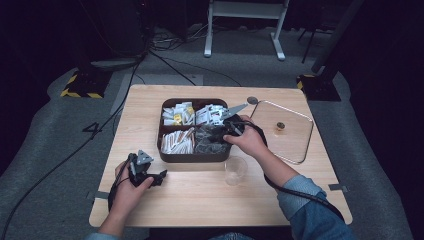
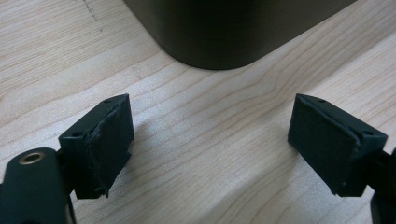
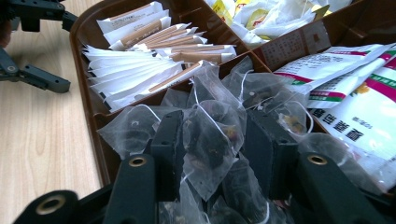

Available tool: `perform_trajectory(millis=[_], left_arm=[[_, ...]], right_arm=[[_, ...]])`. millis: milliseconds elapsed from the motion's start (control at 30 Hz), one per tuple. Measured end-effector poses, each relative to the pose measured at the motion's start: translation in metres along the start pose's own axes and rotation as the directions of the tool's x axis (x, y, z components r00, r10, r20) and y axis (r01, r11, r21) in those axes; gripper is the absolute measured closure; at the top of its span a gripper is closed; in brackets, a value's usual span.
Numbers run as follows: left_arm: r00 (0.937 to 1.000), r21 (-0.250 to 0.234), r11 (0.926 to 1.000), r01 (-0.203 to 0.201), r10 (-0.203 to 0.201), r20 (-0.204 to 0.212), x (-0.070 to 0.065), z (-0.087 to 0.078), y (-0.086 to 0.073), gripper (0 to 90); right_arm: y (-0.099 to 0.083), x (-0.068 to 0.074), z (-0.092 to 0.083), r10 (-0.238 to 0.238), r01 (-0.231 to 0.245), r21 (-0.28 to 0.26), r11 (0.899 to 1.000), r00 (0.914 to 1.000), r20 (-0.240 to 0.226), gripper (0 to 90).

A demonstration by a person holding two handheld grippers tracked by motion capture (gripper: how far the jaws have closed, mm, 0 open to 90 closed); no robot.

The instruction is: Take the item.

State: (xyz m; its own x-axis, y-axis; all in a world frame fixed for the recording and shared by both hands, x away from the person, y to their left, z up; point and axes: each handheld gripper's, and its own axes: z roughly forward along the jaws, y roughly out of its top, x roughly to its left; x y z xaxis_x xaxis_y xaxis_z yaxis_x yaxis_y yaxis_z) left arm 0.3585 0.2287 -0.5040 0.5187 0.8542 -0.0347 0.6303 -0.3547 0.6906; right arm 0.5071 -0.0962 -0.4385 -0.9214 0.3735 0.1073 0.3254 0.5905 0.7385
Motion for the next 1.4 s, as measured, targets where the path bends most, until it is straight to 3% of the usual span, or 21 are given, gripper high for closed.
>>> perform_trajectory(millis=[133, 233, 467, 800, 1000, 1067, 1400], left_arm=[[1.0000, 0.001, 1.0000, -0.005, 0.005, 0.000, 0.000, 0.000, 0.000, 14.8], [1.0000, 0.001, 1.0000, -0.005, 0.005, 0.000, 0.000, 0.000, 0.000, 14.8], [1.0000, 0.004, 1.0000, -0.007, 0.007, -0.001, 0.000, 0.000, 0.000, 14.7], [1.0000, 0.004, 1.0000, -0.008, 0.008, -0.001, 0.000, 0.000, 0.000, 14.6], [1.0000, 0.005, 1.0000, -0.008, 0.008, 0.000, 0.000, 0.000, 0.000, 14.6], [1.0000, 0.004, 1.0000, -0.008, 0.008, -0.001, 0.000, 0.000, 0.000, 14.6], [1.0000, 0.003, 1.0000, -0.008, 0.008, -0.001, 0.000, 0.000, 0.000, 14.7]], right_arm=[[-0.001, 0.000, 0.008, -0.001, 0.001, 0.015, 1.000, 1.0000, 0.006, 60.4], [-0.004, 0.000, 0.011, -0.002, 0.001, 0.045, 0.999, 0.9999, 0.012, 67.9], [-0.008, 0.000, 0.016, -0.004, 0.003, 0.049, 0.999, 0.9999, 0.014, 63.4], [-0.006, 0.006, 0.016, -0.082, 0.078, 0.085, 0.993, 0.9957, 0.043, 78.0], [-0.006, 0.007, 0.015, -0.089, 0.085, 0.076, 0.993, 0.9944, 0.056, 83.3], [-0.006, 0.007, 0.013, -0.094, 0.090, 0.060, 0.994, 0.9940, 0.057, 89.5], [-0.001, 0.010, 0.000, -0.098, 0.097, 0.015, 0.995, 0.9927, 0.071, 90.0]])
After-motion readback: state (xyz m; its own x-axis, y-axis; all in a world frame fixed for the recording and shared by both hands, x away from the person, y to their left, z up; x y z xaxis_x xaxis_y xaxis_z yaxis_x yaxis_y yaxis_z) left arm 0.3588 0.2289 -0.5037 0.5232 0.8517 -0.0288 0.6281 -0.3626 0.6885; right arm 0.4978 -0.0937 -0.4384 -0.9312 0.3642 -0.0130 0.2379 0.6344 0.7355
